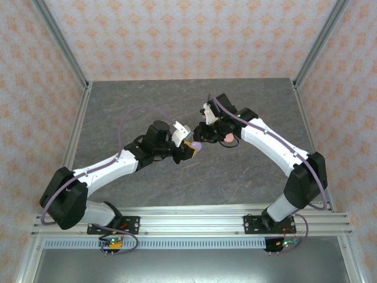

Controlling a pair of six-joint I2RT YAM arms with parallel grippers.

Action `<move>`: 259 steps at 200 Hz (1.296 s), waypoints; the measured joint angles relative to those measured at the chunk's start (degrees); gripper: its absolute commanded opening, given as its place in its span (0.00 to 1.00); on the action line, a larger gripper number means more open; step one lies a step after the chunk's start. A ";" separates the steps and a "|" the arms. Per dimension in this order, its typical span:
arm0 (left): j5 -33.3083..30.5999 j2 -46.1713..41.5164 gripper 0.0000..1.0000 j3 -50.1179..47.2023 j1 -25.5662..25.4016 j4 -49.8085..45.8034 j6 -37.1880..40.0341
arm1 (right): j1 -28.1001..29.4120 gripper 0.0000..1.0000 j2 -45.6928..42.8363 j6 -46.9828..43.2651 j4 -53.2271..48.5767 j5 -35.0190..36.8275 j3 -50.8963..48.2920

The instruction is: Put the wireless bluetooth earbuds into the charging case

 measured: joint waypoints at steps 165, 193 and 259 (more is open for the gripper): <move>-4.94 16.98 0.08 17.05 5.40 -0.17 -11.04 | -11.93 0.28 -15.45 3.45 -1.09 21.92 -12.92; -4.92 23.45 0.08 24.04 6.86 -1.90 -13.11 | -12.09 0.28 -16.44 2.99 -0.70 22.47 -14.84; -4.48 42.32 0.09 45.55 9.14 -7.93 -19.61 | -12.09 0.29 -19.96 2.56 2.82 22.73 -19.37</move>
